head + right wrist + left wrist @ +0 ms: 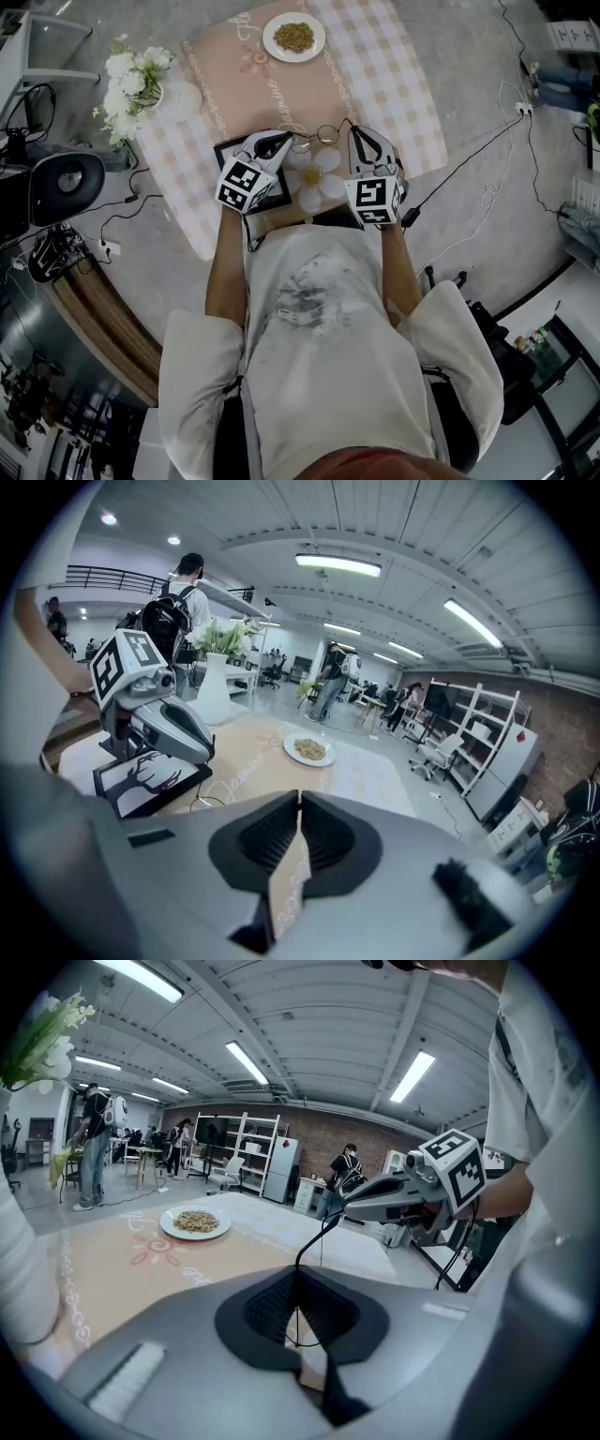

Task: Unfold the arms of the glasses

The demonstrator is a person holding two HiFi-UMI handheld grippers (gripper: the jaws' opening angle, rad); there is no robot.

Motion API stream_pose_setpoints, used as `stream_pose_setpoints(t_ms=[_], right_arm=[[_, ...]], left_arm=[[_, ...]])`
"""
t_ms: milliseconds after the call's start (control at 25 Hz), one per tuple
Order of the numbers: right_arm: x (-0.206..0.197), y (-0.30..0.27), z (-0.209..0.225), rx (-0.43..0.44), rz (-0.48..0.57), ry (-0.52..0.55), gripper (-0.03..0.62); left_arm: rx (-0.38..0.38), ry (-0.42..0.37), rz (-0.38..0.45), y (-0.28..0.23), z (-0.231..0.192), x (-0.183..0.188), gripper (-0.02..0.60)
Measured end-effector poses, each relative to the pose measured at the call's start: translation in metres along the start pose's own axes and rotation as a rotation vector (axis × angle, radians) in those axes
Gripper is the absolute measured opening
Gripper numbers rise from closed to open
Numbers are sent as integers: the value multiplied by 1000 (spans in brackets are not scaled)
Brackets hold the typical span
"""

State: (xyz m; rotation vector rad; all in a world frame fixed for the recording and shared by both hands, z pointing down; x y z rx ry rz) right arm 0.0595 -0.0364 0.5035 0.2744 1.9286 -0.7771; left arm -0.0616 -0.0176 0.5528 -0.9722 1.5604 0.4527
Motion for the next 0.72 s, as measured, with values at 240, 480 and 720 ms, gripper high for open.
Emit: stream_pose_setpoints(t_ms=[240, 480, 720], right_arm=[[0, 0, -1, 3, -1, 4, 22], [0, 0, 0, 4, -3, 8, 23], [1, 0, -1, 3, -2, 12, 23]], left_arm=[[1, -1, 1, 0, 0, 0, 12], [5, 1, 1, 0, -1, 0, 12], [5, 0, 4, 0, -1, 0, 12]])
Point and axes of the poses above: the fingertips, and each gripper's own axes: y backward along the fingers, z to its right, x out of its top, the point moved 1 cm from there along y, backward along the fingers, and after that the axes turned 14 degrees about z, right-handed, at the moved point
